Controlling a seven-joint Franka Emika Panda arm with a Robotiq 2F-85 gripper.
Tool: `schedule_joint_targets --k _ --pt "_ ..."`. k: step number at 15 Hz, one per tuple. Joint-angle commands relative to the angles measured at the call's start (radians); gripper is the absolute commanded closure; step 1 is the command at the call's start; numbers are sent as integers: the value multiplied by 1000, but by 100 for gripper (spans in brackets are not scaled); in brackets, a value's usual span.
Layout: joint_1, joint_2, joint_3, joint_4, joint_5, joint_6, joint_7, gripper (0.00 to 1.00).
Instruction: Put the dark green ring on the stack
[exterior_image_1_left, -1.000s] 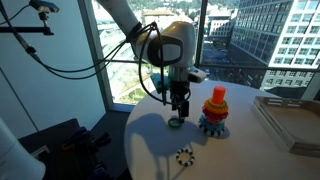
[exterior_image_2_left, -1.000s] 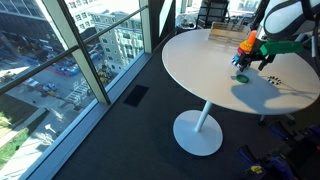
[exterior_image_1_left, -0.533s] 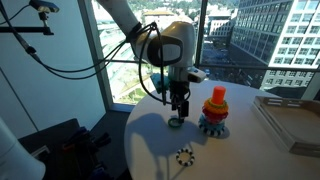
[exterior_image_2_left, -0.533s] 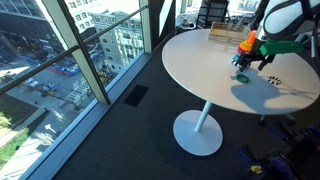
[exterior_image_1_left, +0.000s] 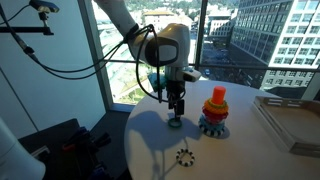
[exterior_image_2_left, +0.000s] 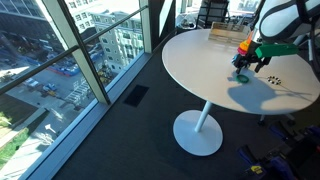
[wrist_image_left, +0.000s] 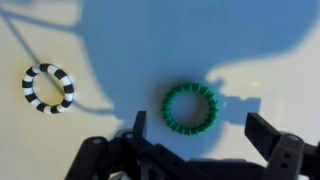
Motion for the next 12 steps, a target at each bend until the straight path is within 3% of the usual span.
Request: schedule_joint_targets --k 1,12 --pt "24 20 -17 -2 -11 33 56 0" --pt "40 73 -44 -4 2 107 106 0"
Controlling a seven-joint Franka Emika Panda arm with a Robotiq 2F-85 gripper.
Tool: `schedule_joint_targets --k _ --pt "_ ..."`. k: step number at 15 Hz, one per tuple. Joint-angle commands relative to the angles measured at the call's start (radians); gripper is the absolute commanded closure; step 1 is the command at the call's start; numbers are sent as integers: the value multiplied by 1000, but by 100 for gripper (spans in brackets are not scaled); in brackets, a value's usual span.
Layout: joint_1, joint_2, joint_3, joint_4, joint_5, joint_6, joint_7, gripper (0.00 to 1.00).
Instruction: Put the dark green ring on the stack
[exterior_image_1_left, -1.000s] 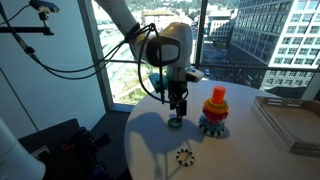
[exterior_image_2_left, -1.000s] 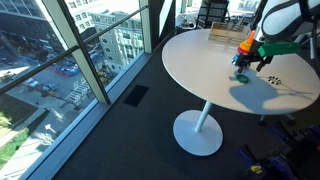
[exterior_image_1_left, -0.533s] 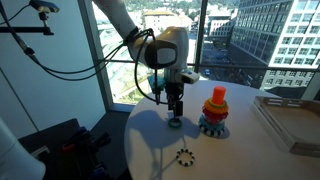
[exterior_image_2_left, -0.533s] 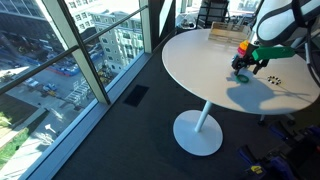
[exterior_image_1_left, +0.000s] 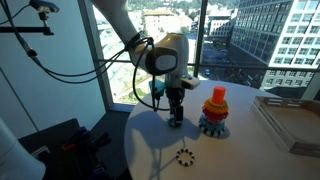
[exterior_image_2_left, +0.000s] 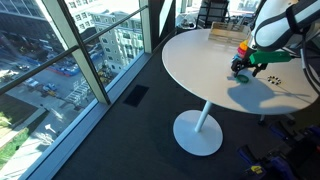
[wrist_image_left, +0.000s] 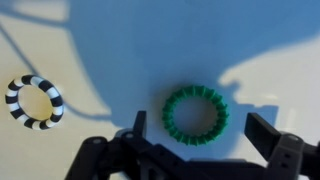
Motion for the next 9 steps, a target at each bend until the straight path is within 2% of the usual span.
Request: schedule_joint_targets --k 1,6,7,9 --pt "13 12 -18 -4 5 35 22 0" --pt "8 32 -13 -2 24 64 10 1" --pt "6 35 -11 -2 31 66 8 23" --pt "4 40 -9 -1 46 71 4 32"
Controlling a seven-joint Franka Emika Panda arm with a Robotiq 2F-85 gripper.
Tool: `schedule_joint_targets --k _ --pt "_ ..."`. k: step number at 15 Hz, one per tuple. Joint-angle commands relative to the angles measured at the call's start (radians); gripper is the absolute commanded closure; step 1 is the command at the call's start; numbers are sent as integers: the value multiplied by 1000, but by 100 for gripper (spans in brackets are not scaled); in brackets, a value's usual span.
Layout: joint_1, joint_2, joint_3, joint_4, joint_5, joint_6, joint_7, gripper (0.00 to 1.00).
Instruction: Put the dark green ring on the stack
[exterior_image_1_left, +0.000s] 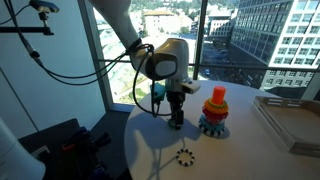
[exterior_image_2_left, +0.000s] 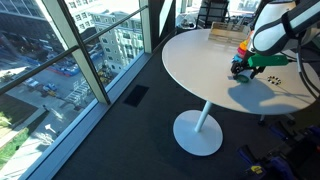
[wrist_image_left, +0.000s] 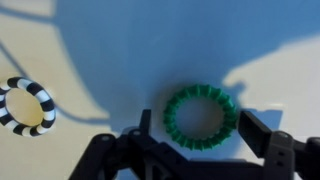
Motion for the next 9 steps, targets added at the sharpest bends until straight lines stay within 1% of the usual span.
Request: schedule_joint_targets --k 1,3,6,9 --pt "3 7 -1 0 36 21 0 41" --pt "3 5 2 1 54 21 -4 55" --pt "0 -19 1 -7 67 16 -10 55" --pt "11 -50 -20 -7 46 -4 5 55"
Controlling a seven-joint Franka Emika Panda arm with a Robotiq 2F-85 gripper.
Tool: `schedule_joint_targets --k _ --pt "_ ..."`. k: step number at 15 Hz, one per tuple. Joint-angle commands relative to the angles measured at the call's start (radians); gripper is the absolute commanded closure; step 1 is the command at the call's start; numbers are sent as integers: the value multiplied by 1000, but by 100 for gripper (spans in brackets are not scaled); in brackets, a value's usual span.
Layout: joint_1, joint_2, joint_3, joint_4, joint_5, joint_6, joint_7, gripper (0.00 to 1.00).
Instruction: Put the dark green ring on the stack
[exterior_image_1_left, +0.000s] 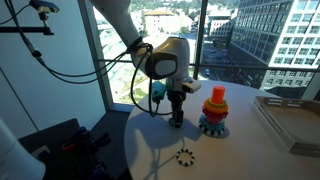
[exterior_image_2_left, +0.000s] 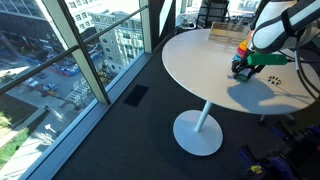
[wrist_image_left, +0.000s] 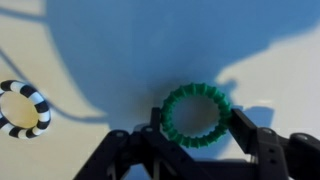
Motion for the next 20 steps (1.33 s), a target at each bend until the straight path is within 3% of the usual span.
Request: schedule_joint_targets --k 1,9,20 --pt "12 -58 -27 -9 -11 -18 9 55" --pt "29 -172 -86 24 -125 -44 53 55" --pt "-17 -239 -80 134 -179 -121 78 55"
